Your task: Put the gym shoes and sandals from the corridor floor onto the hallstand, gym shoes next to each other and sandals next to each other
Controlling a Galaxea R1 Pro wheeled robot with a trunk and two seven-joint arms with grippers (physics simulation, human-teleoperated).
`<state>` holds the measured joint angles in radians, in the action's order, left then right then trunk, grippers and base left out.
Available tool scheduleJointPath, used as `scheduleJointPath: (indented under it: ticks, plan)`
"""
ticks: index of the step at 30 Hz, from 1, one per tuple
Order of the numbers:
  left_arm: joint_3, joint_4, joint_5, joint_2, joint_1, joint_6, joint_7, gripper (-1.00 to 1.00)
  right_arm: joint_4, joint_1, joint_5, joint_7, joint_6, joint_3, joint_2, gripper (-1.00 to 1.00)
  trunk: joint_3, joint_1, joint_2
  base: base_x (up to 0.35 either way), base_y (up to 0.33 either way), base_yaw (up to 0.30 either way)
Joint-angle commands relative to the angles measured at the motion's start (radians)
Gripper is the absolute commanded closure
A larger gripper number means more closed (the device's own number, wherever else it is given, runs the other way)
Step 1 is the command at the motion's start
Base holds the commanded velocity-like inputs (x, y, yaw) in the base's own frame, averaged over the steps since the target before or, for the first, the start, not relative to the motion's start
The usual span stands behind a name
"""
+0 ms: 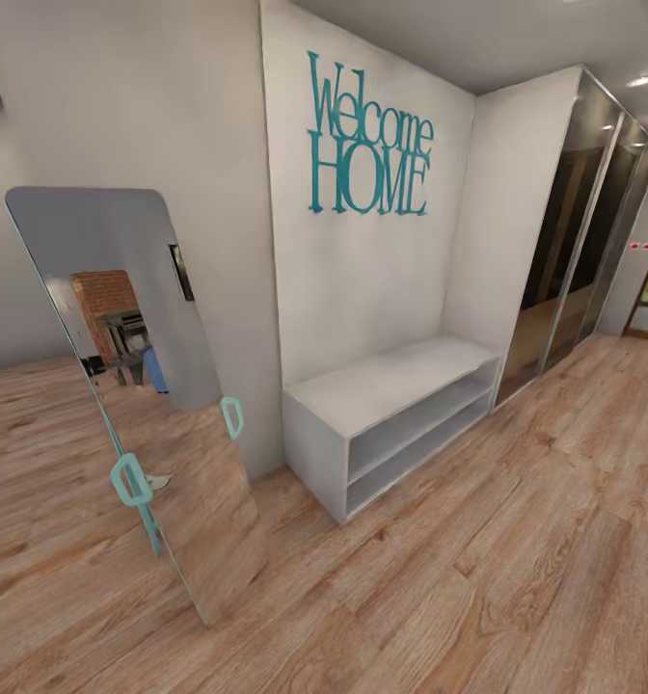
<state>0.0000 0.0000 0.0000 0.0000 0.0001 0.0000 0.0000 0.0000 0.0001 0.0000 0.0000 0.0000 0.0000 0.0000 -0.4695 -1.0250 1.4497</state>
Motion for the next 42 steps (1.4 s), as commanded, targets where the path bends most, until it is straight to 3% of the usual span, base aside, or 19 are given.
scheduleJointPath:
  ticks: [1, 7, 42]
  plan:
    - [0.002, -0.006, -0.003, -0.004, -0.002, 0.001, 0.002, -1.0, -0.006, -0.003, -0.003, 0.001, -0.003, -0.004, 0.006, -1.0, 0.0, 0.0, 0.0, 0.0, 0.0, 0.0]
    - [0.0, -0.01, -0.004, -0.003, -0.001, -0.001, 0.001, -1.0, -0.04, -0.003, 0.001, -0.001, -0.003, 0.001, 0.039, -1.0, 0.0, 0.0, 0.0, 0.0, 0.0, 0.0]
    - [-0.002, -0.009, -0.008, -0.001, 0.0, -0.005, 0.002, -1.0, -0.048, -0.003, 0.005, -0.003, -0.004, 0.005, 0.047, -1.0, 0.0, 0.0, 0.0, 0.0, 0.0, 0.0]
